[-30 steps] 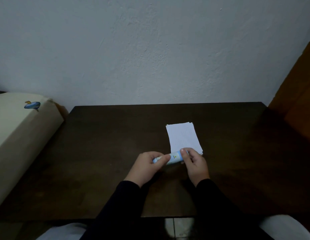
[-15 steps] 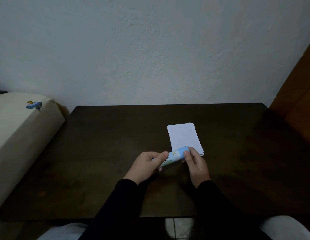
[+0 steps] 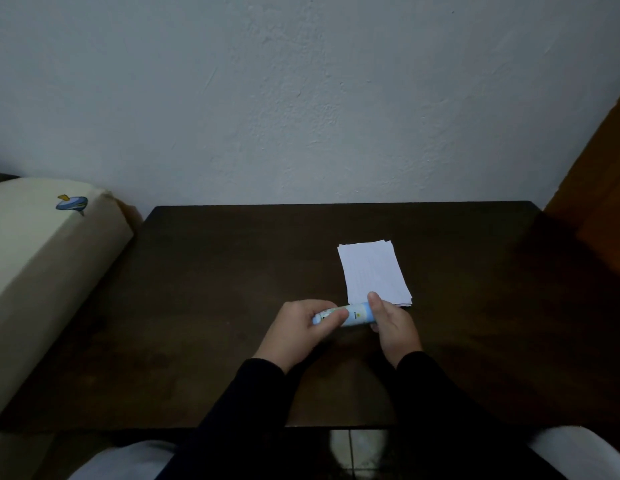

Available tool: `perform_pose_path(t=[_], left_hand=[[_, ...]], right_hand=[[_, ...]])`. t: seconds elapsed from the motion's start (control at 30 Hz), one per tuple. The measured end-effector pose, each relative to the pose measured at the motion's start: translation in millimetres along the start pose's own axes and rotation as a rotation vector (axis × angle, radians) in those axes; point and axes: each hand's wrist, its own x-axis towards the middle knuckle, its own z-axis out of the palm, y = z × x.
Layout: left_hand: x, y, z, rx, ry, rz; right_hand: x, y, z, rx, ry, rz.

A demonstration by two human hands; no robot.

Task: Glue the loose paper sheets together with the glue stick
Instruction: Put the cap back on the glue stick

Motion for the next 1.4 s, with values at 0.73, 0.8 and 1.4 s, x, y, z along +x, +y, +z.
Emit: perform_pose_path(t=[0.73, 0.8, 1.4], left_hand=[[-2, 0, 2, -0.053, 0.020, -0.037], [-2, -1, 3, -0.020, 0.021, -0.008], [2, 4, 9, -0.136, -0.012, -0.115]], right_hand=[[4, -1, 1, -0.145, 0.035, 0.053], [5, -5, 2, -0.163, 0.050, 0.093], [-4, -3, -2, -0.037, -0.010, -0.045]])
